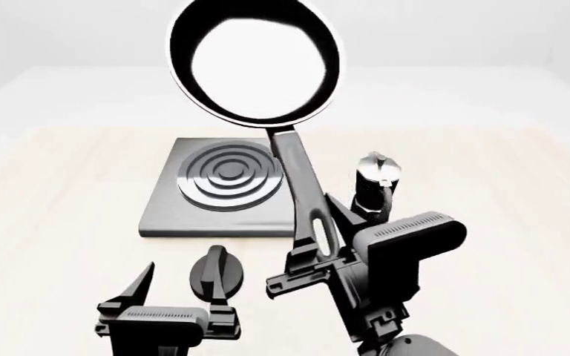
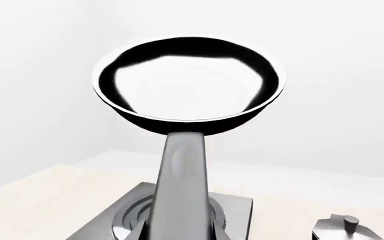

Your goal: Put the frying pan on the stove.

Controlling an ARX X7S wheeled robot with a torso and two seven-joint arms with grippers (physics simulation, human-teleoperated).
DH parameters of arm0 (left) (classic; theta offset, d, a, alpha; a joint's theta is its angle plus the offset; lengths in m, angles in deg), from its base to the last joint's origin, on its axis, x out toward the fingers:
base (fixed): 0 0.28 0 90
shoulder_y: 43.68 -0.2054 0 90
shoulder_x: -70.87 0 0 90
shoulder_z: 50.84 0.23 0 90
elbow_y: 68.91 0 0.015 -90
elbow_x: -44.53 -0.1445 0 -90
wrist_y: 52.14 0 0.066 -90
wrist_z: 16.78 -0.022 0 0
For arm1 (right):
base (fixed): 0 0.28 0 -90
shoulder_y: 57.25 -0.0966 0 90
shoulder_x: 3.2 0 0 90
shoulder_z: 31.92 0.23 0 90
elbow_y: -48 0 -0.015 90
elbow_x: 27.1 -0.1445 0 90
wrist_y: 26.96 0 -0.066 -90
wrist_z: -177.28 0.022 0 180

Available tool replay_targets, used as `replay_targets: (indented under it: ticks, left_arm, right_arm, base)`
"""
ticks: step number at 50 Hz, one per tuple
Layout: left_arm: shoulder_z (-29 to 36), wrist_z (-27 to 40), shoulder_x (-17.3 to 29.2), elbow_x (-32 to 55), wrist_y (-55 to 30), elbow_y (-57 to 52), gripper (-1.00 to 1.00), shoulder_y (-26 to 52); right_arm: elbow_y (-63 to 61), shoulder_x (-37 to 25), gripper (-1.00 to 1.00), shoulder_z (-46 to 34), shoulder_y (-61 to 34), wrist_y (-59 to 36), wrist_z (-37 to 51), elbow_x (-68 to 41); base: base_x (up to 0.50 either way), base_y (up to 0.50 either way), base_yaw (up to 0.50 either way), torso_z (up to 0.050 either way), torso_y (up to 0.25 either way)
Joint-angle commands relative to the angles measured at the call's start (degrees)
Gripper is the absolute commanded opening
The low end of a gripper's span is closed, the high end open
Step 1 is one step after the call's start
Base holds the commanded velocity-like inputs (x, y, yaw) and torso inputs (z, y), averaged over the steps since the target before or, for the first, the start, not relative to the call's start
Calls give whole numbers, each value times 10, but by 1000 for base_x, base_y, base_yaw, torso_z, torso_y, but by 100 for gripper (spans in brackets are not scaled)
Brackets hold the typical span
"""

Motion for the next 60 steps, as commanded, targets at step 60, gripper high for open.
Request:
replay_targets:
  ticks: [60]
  left_arm:
    - [10,8,7,5,2,3,100,6]
  right_arm:
    - [198,1,-100,-11,-203,-134,-208,-74]
  base:
    - [0,0,0,1,2]
